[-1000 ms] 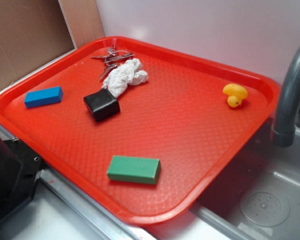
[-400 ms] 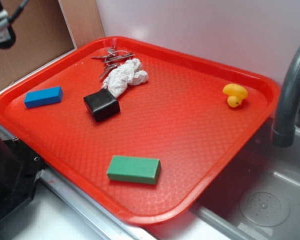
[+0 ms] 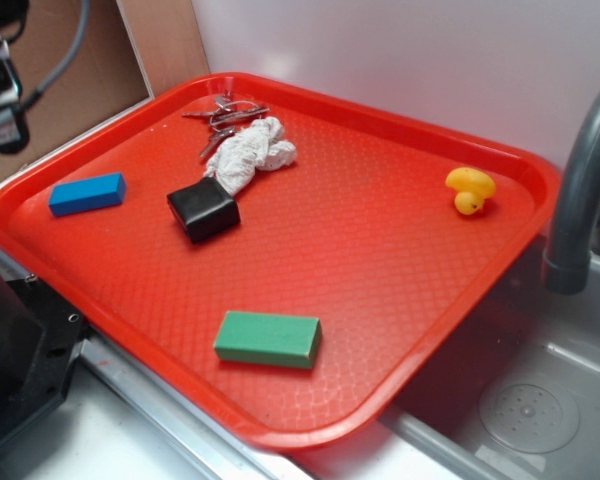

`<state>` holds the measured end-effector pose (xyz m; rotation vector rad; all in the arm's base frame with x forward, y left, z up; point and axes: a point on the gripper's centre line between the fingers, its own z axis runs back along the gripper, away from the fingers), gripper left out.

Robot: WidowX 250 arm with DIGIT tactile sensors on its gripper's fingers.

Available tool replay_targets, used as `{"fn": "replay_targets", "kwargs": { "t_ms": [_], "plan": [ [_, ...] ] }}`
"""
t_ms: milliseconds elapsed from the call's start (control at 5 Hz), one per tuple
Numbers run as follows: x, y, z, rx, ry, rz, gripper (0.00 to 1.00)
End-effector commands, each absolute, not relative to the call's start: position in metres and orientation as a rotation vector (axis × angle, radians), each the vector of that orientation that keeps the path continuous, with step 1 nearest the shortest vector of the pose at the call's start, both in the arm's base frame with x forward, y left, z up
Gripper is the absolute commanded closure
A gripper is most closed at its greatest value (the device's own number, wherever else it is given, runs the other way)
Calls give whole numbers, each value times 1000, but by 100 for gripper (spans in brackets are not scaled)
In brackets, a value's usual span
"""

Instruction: Grab the blue block.

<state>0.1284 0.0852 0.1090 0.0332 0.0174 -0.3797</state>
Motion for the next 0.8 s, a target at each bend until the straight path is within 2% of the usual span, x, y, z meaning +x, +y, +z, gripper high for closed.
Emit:
{"fn": "replay_targets", "kwargs": {
  "t_ms": [0, 200, 600],
  "plan": [
    [150, 124, 69, 56, -17, -496, 0],
    [170, 129, 51, 64, -54, -554, 0],
    [185, 88, 19, 4, -46, -608, 0]
  ]
}}
